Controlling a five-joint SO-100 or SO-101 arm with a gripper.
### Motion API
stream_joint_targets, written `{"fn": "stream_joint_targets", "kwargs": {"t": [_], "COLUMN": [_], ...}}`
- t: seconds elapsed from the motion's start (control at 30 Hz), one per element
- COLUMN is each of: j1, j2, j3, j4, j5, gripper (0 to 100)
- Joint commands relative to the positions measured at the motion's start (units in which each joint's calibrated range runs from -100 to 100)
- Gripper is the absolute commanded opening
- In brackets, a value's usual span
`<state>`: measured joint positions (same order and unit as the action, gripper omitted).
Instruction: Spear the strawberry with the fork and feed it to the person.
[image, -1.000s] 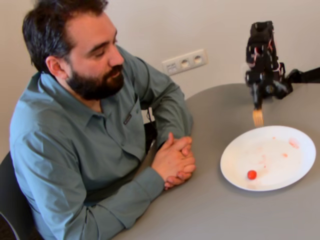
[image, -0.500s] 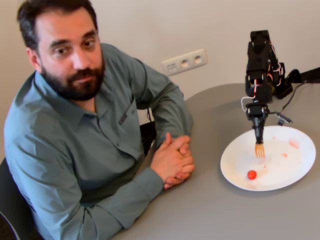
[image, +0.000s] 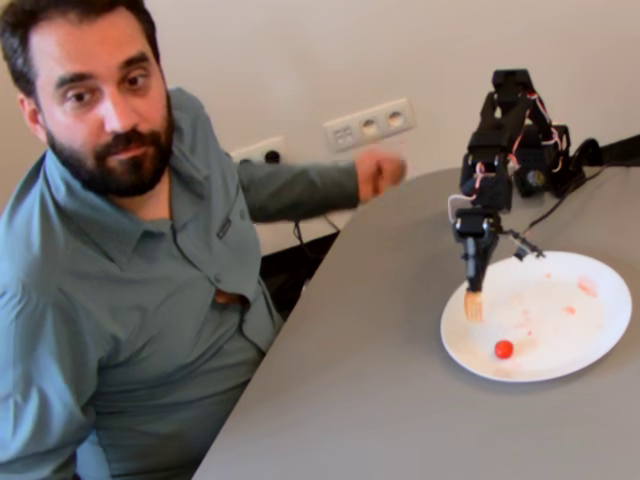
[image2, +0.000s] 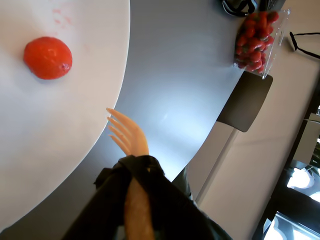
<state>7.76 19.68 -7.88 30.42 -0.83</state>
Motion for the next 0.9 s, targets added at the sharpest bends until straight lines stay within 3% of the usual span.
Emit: {"fn": "stream_joint_targets", "kwargs": {"t": [0.0,0.43,0.87], "j1": [1.3,-5.0,-4.8], "j2": [-0.7,-1.3,-0.5], "j3": [-2.6,-3.1,1.3], "j4": [0.1,2.9,-2.2], "j5": [-1.0,-8.3,-6.5], "gripper": [2,2,2]}}
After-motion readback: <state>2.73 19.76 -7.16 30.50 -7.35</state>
